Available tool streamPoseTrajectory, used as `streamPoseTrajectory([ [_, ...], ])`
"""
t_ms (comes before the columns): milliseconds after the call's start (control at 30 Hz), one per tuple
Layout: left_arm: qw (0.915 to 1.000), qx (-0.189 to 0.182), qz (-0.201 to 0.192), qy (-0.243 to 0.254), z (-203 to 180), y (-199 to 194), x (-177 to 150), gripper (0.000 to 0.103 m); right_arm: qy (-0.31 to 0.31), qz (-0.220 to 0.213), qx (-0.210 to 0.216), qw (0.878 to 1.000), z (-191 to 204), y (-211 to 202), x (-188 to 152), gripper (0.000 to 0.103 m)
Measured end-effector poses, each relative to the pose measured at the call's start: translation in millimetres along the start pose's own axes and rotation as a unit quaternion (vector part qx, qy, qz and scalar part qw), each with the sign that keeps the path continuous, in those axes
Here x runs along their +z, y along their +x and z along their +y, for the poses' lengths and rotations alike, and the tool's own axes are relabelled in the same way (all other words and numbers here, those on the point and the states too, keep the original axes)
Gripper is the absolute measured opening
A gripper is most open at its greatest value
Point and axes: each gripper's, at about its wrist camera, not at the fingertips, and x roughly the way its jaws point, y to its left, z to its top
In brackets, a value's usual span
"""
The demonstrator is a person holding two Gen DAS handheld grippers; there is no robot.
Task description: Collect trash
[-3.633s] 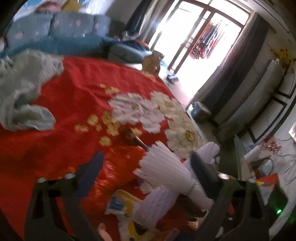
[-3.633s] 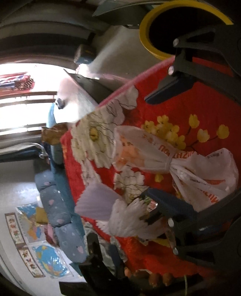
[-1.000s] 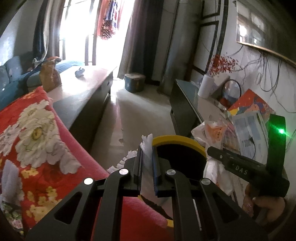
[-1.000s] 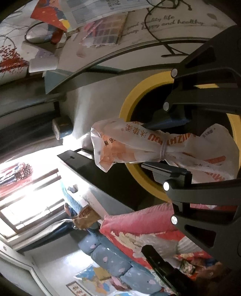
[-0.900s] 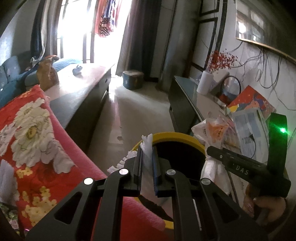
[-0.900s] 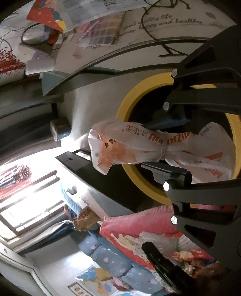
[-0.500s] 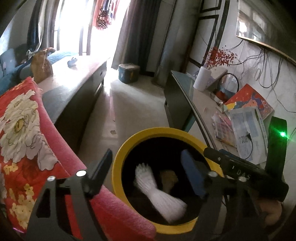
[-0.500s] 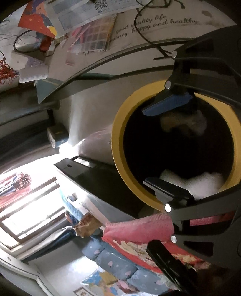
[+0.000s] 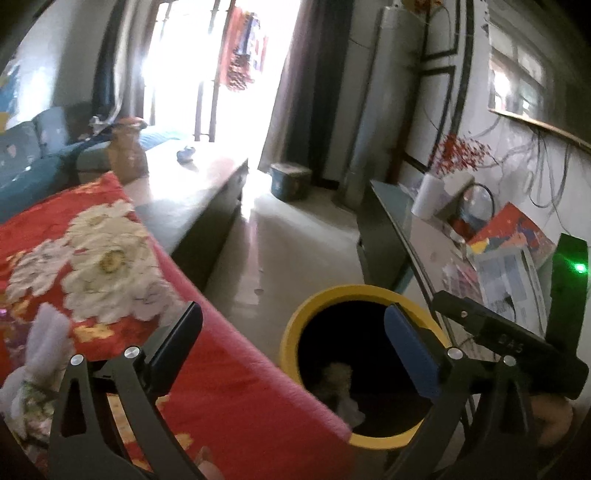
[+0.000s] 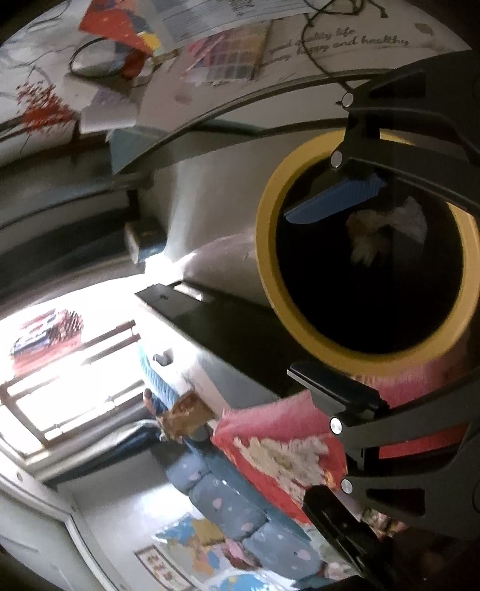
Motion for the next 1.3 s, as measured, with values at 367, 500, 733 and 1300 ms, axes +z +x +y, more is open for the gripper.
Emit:
streamPoseTrajectory([
  [367, 0.9966, 0.065, -0.045, -0.022, 44, -48, -4, 0.096, -0.053, -0.013, 0.039, 0.998, 55, -16, -8, 0.078],
  [500, 0.9942, 0.085, -0.056, -0.034, 58, -61, -8, 0.096, -0.071, -0.011, 0.056, 0.996, 74, -19, -13, 0.078],
  [733, 0.9894, 0.114, -0.069, -0.058, 84, -83, -16, 0.096, -0.105, -0.006, 0.082, 0.991, 104, -24, -22, 0.079],
  [1300, 0.9749, 0.174, -0.079, -0.114, 153, -122, -38, 0.096, -0.175, 0.047, 0.146, 0.973, 181, -16, -55, 0.080],
])
